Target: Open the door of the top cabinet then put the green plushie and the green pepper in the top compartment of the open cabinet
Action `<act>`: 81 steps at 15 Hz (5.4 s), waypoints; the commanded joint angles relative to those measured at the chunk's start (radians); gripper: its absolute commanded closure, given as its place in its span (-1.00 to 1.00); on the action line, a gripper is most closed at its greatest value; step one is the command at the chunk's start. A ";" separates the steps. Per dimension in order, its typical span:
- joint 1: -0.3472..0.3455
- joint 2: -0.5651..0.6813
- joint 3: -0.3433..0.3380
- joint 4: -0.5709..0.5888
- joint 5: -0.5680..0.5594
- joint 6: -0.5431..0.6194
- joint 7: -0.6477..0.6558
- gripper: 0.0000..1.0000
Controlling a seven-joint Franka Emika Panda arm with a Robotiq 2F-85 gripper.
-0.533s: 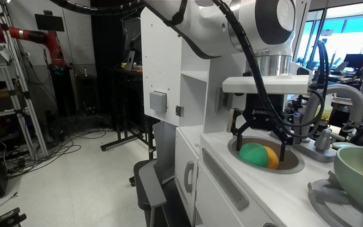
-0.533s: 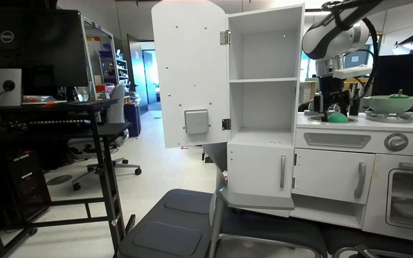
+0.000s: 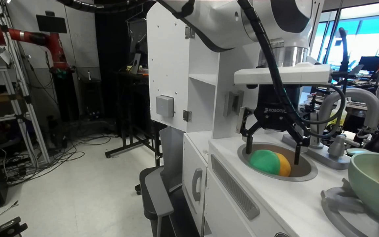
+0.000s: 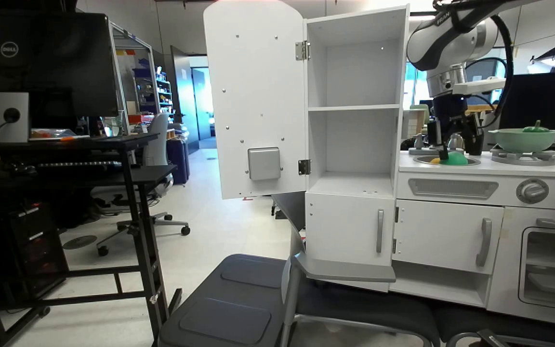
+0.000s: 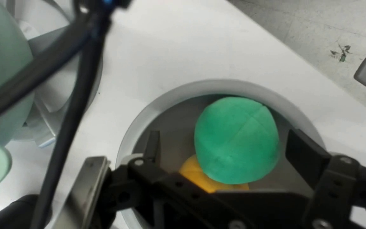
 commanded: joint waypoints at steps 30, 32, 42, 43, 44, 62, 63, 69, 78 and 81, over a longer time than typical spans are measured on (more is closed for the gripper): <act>0.012 -0.013 -0.001 0.165 -0.004 -0.221 -0.030 0.93; 0.025 -0.042 0.004 0.144 -0.004 -0.213 -0.027 0.93; 0.128 -0.320 0.018 -0.233 -0.044 -0.151 -0.281 0.93; 0.133 -0.353 0.014 -0.279 -0.049 -0.135 -0.293 0.93; 0.141 -0.388 0.012 -0.326 -0.056 -0.123 -0.296 0.93; 0.321 -0.995 0.174 -1.205 -0.210 0.346 0.154 0.93; 0.333 -0.994 0.182 -1.192 -0.216 0.362 0.213 0.93; 0.335 -0.868 0.158 -1.038 -0.320 0.532 0.503 0.93; 0.409 -0.480 -0.038 -0.588 -0.565 0.716 0.906 0.93; 0.448 -0.377 -0.093 -0.477 -0.628 0.727 1.008 0.93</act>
